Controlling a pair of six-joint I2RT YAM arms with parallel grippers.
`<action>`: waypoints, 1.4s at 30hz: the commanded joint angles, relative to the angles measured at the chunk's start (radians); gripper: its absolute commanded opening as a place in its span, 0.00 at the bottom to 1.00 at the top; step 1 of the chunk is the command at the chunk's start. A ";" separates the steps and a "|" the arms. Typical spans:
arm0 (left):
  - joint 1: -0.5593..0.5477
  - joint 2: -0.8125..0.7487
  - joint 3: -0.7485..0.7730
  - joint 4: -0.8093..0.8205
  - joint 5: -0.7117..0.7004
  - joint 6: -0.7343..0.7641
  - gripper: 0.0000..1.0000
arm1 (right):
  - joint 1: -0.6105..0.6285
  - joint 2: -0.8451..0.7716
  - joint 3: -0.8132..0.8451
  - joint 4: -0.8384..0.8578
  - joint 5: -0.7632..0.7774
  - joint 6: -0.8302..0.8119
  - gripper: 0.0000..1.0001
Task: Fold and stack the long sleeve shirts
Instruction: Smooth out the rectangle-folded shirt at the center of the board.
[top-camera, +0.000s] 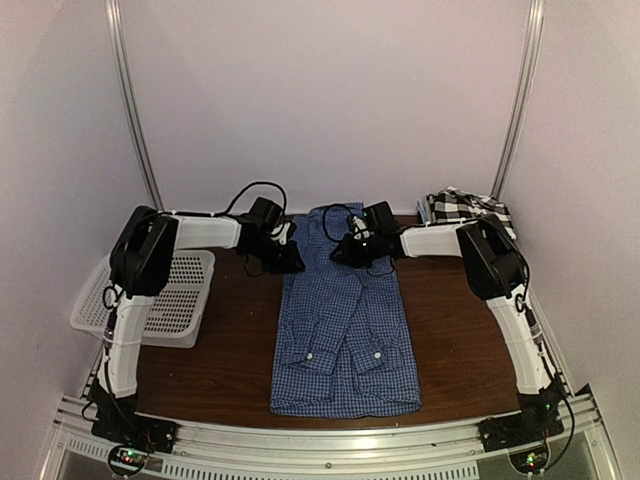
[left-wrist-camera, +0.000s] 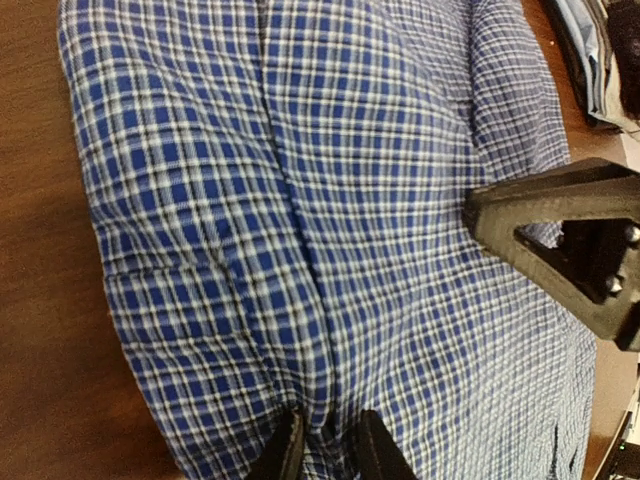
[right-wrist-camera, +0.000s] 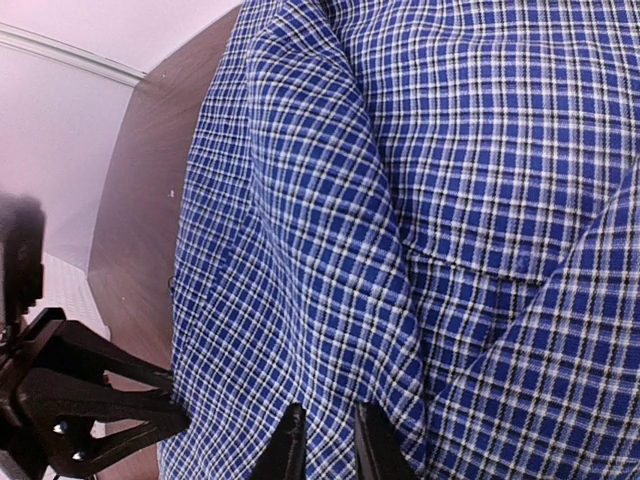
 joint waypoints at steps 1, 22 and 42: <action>0.014 0.067 0.092 0.021 0.029 0.019 0.20 | -0.001 -0.059 0.023 -0.032 0.000 -0.016 0.19; 0.054 0.107 0.088 -0.040 -0.080 -0.009 0.18 | 0.032 -0.259 -0.362 0.050 -0.036 -0.037 0.18; 0.057 0.023 0.191 -0.127 -0.167 0.089 0.17 | 0.021 -0.245 -0.358 -0.013 -0.012 -0.040 0.19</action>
